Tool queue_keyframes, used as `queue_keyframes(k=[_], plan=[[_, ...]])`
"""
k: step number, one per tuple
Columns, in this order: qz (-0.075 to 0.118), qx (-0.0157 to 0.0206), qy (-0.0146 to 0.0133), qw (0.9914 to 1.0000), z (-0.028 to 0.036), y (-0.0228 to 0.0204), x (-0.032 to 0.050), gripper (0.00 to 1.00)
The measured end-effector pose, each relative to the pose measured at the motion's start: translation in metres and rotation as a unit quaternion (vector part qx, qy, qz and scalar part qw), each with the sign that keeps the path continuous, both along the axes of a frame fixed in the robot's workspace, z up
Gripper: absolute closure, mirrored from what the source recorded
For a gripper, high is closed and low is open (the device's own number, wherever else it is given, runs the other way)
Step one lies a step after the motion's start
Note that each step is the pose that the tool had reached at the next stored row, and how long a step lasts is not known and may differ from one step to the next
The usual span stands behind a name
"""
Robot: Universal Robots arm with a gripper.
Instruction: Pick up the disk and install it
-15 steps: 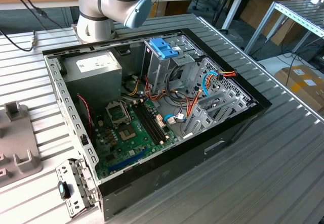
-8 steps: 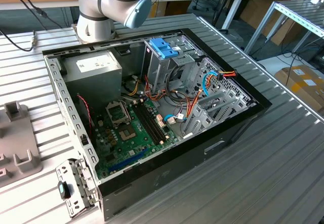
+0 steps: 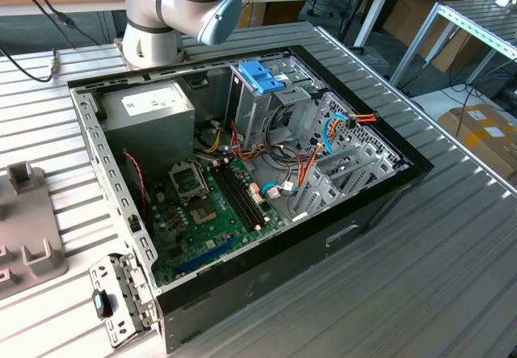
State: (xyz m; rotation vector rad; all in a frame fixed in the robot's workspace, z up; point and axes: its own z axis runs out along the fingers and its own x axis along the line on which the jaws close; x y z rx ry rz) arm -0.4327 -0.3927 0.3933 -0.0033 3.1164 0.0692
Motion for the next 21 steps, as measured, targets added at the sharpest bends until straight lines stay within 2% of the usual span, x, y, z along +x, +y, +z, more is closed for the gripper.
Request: queue_keyframes(k=[21], plan=[[0.020,0.0000,0.0000,0.99980,0.0000,0.0000,0.0000,0.89]])
